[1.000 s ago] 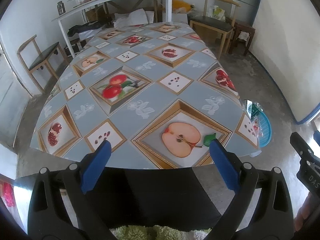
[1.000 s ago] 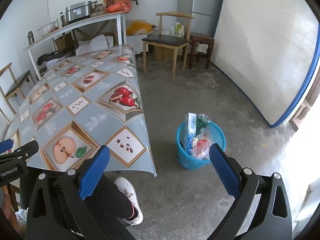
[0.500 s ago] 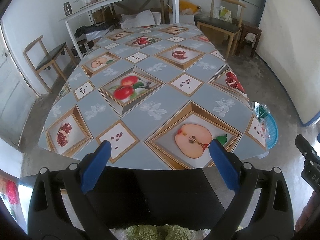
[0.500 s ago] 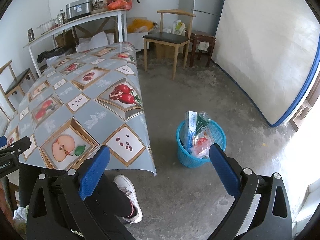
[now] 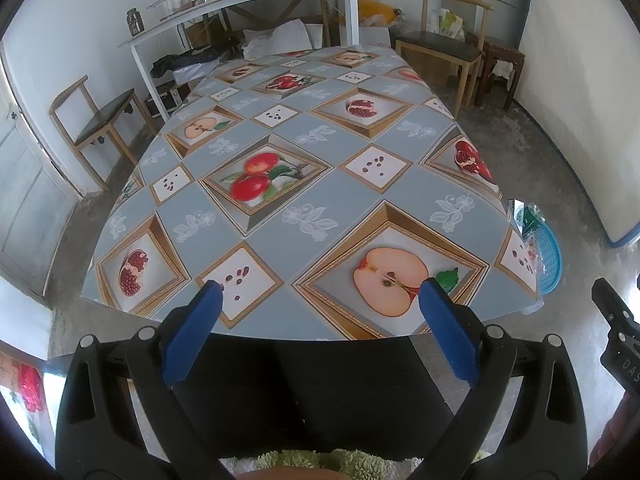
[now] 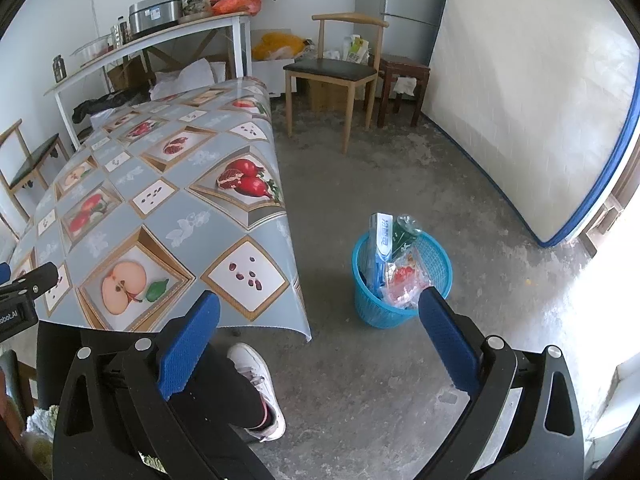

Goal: Collect trash

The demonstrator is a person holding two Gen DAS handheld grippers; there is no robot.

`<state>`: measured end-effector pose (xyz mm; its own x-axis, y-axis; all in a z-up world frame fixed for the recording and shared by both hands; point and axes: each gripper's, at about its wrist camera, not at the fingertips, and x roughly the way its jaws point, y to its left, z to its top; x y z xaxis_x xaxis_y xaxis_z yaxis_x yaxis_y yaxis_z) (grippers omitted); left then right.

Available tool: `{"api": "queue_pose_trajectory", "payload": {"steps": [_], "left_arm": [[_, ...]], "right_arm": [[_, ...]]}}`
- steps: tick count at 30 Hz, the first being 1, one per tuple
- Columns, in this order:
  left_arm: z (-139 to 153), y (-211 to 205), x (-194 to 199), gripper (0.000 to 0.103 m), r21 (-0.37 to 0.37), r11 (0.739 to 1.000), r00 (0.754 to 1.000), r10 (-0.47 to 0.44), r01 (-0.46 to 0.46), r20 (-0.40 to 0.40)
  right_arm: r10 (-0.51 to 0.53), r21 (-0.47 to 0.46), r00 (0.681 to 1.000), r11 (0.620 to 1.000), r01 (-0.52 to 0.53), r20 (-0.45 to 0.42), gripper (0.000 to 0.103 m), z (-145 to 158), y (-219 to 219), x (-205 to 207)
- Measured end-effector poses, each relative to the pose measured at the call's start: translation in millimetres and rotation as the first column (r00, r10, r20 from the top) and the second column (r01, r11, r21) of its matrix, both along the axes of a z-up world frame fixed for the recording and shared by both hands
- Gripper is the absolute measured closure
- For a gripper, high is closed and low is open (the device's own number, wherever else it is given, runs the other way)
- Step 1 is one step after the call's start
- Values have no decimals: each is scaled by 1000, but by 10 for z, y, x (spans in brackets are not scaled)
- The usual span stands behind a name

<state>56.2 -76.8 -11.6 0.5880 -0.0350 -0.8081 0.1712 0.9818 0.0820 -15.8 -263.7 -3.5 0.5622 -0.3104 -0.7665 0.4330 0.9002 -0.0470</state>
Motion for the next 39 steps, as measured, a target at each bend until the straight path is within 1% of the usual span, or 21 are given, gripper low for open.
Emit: {"api": "queue_pose_trajectory", "payload": {"steps": [12, 39], "left_arm": [[-18, 10, -5, 8, 3, 1000, 1000, -3, 3, -3], [-39, 4, -28, 8, 5, 1000, 1000, -6, 6, -8]], "right_arm": [[-3, 10, 1000, 1000, 3, -8, 6, -43, 21, -24], [-3, 10, 1000, 1000, 3, -7, 6, -35, 7, -20]]}}
